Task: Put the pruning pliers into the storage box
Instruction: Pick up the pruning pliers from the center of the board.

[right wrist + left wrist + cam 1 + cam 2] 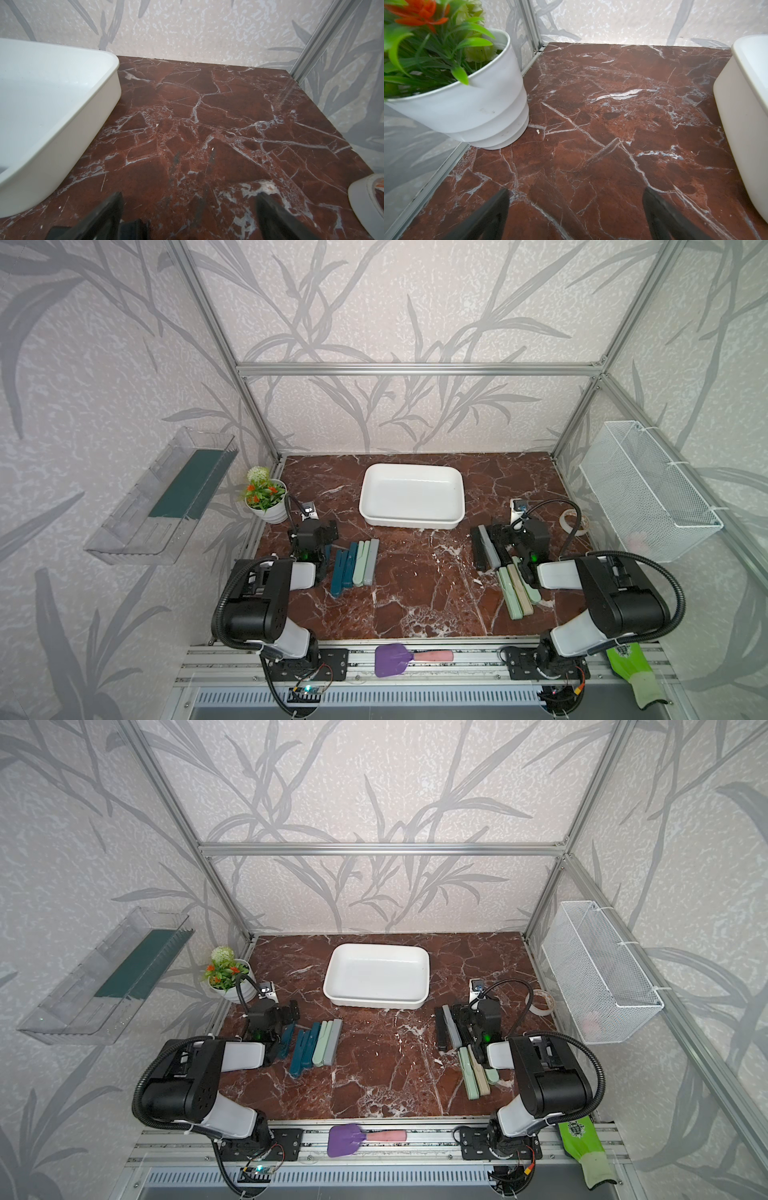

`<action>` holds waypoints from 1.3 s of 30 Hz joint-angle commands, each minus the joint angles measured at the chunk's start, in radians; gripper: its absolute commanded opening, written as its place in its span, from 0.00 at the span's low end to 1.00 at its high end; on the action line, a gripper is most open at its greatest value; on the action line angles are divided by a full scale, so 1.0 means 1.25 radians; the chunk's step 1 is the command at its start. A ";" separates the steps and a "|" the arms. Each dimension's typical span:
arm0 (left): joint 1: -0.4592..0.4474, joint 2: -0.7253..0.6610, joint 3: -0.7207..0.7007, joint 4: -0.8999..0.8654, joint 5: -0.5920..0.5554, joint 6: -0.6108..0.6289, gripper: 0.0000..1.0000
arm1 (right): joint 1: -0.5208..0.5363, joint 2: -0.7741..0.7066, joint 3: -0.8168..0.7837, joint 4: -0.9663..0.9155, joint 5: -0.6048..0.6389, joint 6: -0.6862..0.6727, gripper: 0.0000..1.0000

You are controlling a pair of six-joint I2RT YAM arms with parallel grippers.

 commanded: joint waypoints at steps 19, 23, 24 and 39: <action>0.003 -0.007 0.014 0.004 0.003 -0.011 0.99 | -0.006 0.003 0.001 0.010 -0.008 0.003 0.99; 0.003 -0.009 0.013 0.005 0.003 -0.009 0.80 | -0.006 0.002 0.001 0.013 -0.007 0.001 0.85; 0.003 -0.014 0.011 0.013 -0.007 -0.011 0.79 | -0.006 -0.013 0.006 -0.012 0.001 0.005 0.83; -0.171 -0.226 0.379 -0.663 -0.229 -0.193 0.67 | 0.155 -0.267 0.339 -0.889 0.122 0.175 0.75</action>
